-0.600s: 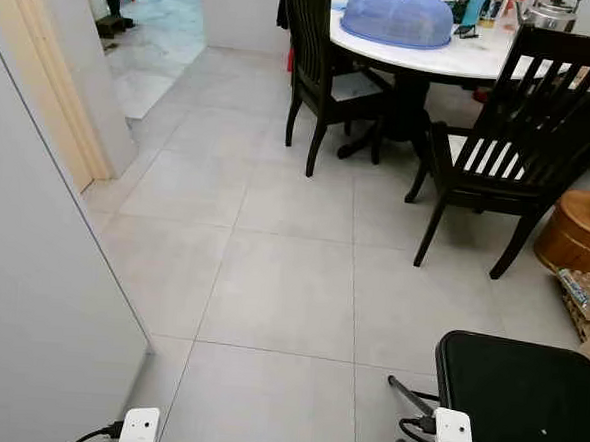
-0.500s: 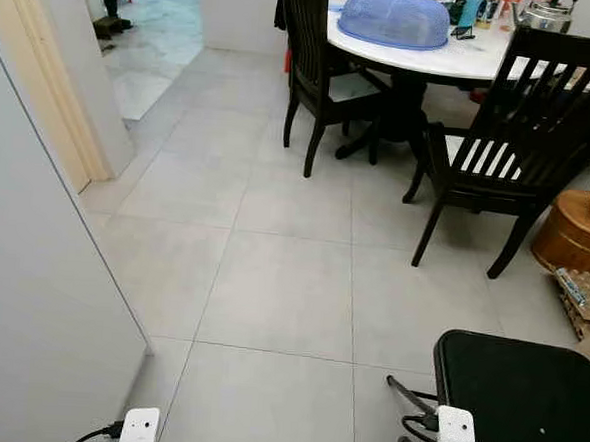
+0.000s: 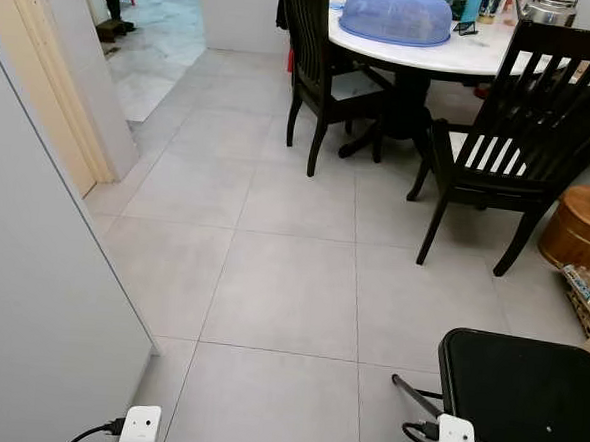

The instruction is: Restocking fridge

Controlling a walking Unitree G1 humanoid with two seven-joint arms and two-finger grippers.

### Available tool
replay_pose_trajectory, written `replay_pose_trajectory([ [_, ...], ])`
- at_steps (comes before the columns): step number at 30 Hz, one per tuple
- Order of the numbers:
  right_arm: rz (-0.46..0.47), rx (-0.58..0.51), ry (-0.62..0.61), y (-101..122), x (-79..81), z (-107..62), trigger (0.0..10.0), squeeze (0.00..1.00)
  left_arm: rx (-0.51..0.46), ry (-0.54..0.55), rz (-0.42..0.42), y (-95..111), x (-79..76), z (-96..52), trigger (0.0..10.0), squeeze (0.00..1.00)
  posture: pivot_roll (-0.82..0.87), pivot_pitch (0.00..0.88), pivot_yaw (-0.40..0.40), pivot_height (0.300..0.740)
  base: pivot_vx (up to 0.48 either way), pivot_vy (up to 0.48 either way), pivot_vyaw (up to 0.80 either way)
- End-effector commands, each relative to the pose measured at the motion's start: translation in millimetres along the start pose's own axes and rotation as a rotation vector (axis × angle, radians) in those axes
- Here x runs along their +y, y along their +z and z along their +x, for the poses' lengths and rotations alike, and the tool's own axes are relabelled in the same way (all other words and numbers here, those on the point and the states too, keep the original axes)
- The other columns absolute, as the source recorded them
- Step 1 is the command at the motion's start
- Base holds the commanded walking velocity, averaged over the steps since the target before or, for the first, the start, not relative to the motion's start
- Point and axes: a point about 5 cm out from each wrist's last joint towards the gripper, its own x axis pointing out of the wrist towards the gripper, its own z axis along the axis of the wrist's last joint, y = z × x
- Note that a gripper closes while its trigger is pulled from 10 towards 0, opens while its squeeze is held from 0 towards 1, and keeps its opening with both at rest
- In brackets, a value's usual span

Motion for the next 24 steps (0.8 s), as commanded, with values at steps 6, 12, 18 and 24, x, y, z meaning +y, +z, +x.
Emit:
replay_pose_trajectory([
  [6,-0.027,0.018,-0.002,-1.2,-3.9,-0.6,10.0,0.0,0.013,0.007,0.023,-1.8,1.1,-0.2,10.0,0.0,0.03,0.0,0.002,0.74,0.0,0.0,0.08],
  [12,-0.056,0.028,0.015,-1.8,-0.2,-0.1,10.0,0.0,0.02,0.0,0.015,-3.9,0.3,-0.4,10.0,0.0,0.04,0.0,0.0,0.74,0.0,0.0,0.67],
  [18,-0.08,0.044,0.031,-5.2,0.5,-0.4,10.0,0.0,0.017,-0.003,0.01,-3.1,-1.4,-0.1,10.0,0.0,0.03,0.0,0.009,0.74,0.0,0.0,0.8],
  [24,-0.082,0.05,0.032,-6.7,0.3,-0.6,10.0,0.0,0.018,-0.007,0.006,-3.7,-2.3,-0.1,10.0,0.0,0.02,0.0,0.012,0.74,0.0,0.0,0.8],
])
